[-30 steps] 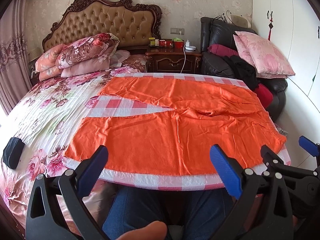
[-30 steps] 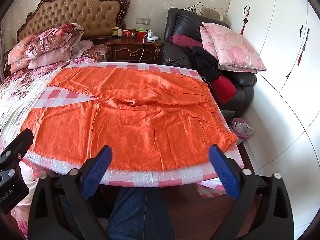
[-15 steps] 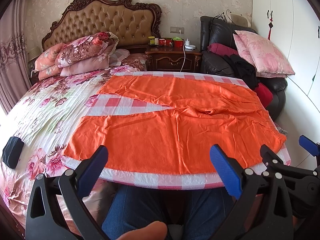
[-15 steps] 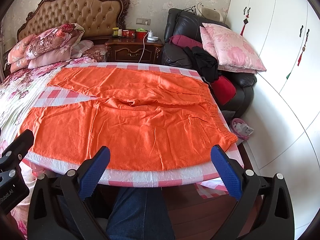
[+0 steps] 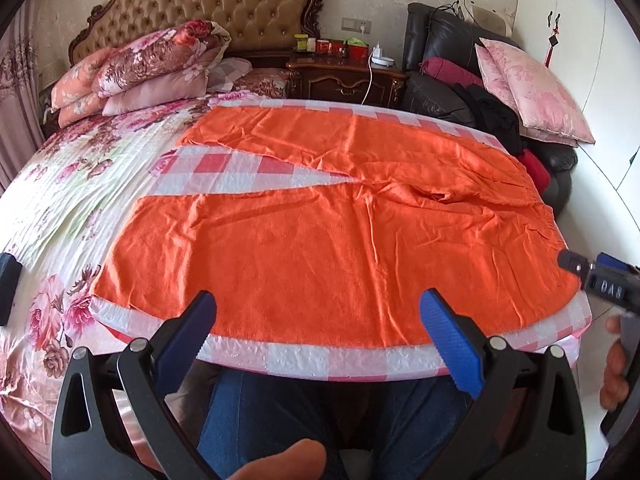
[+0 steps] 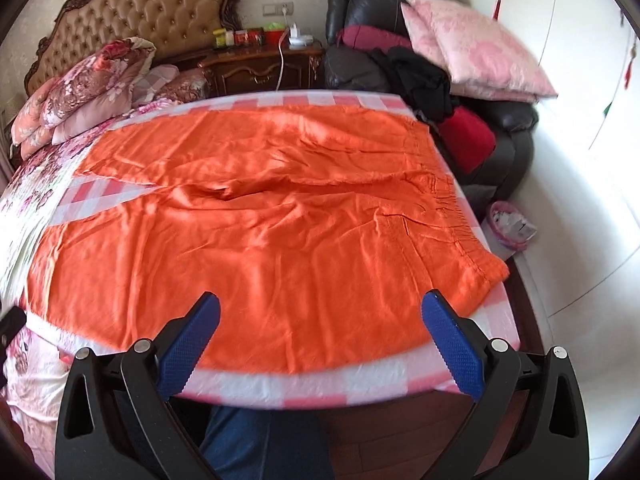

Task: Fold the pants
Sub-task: 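Reach the right tool to the orange pants waistband and close on it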

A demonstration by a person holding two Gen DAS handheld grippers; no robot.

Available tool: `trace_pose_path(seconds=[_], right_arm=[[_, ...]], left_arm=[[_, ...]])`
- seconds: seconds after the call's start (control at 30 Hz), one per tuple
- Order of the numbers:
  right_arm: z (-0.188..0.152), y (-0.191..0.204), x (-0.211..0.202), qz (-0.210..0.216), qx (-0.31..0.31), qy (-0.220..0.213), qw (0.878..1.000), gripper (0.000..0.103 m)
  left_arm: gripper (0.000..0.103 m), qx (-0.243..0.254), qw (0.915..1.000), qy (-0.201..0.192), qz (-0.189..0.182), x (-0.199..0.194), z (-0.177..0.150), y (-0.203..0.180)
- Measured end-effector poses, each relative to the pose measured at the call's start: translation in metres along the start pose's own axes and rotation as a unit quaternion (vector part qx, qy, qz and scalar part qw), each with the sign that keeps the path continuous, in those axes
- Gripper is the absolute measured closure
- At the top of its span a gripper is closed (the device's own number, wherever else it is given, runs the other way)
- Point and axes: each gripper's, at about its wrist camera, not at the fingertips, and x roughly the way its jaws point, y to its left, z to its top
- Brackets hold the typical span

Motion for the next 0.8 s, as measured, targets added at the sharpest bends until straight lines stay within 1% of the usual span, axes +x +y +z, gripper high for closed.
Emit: trace_pose_path(seconds=[0.07, 0.1, 0.13, 0.2, 0.23, 0.27, 0.33, 0.37, 0.4, 0.43, 0.47, 0.53, 0.6, 0.63, 0.67, 0.77, 0.8], right_arm=[[0.022, -0.017, 0.029, 0.01, 0.012, 0.018, 1.0, 0.005], [0.035, -0.024, 0.046, -0.002, 0.017, 0.032, 0.999, 0.005], [0.052, -0.033, 0.065, -0.022, 0.021, 0.046, 0.998, 0.005], [0.082, -0.041, 0.086, -0.057, 0.024, 0.037, 0.997, 0.005], [0.097, -0.044, 0.09, -0.076, 0.032, 0.023, 0.996, 0.005], [0.112, -0.047, 0.091, -0.076, 0.048, 0.009, 0.996, 0.005], [0.136, -0.051, 0.092, -0.056, 0.089, -0.006, 0.994, 0.005], [0.151, -0.048, 0.093, -0.057, 0.099, -0.005, 0.993, 0.005], [0.169, -0.043, 0.094, -0.068, 0.097, -0.005, 0.993, 0.005], [0.19, -0.038, 0.089, -0.089, 0.096, -0.014, 0.991, 0.005], [0.208, -0.032, 0.081, -0.1, 0.097, -0.027, 0.99, 0.005], [0.233, -0.024, 0.07, -0.094, 0.083, -0.047, 0.991, 0.005], [0.244, -0.019, 0.06, -0.094, 0.057, -0.08, 0.991, 0.005], [0.244, -0.021, 0.061, -0.091, 0.045, -0.085, 0.991, 0.005], [0.244, -0.025, 0.066, -0.088, 0.037, -0.081, 0.992, 0.005], [0.242, -0.056, 0.102, -0.04, 0.019, -0.031, 0.999, 0.005], [0.241, -0.069, 0.124, -0.025, 0.004, 0.007, 1.0, 0.005]], left_arm=[[0.002, -0.01, 0.9999, 0.003, -0.002, 0.017, 0.001, 0.011], [0.002, -0.016, 0.9999, 0.006, 0.0, 0.024, 0.001, 0.016], [0.002, -0.025, 0.9996, 0.014, 0.003, 0.034, 0.001, 0.022], [0.002, -0.047, 0.9982, 0.037, 0.002, 0.053, 0.003, 0.034], [0.002, -0.057, 0.9972, 0.049, 0.004, 0.063, 0.003, 0.039], [0.002, -0.061, 0.9964, 0.059, 0.01, 0.071, 0.005, 0.042], [0.002, -0.063, 0.9957, 0.064, 0.023, 0.08, 0.01, 0.047], [0.002, -0.063, 0.9958, 0.061, 0.026, 0.081, 0.013, 0.047], [0.002, -0.06, 0.9963, 0.054, 0.03, 0.081, 0.017, 0.047], [0.002, -0.058, 0.9965, 0.052, 0.033, 0.083, 0.021, 0.048], [0.002, -0.055, 0.9964, 0.054, 0.035, 0.086, 0.025, 0.048], [0.002, -0.059, 0.996, 0.06, 0.03, 0.088, 0.032, 0.05], [0.002, -0.062, 0.9962, 0.05, 0.035, 0.086, 0.037, 0.052], [0.002, -0.063, 0.9962, 0.046, 0.039, 0.085, 0.038, 0.053], [0.002, -0.068, 0.9959, 0.044, 0.041, 0.086, 0.04, 0.056], [0.002, -0.077, 0.9945, 0.051, 0.048, 0.089, 0.039, 0.062], [0.002, -0.079, 0.9939, 0.055, 0.053, 0.092, 0.039, 0.064]])
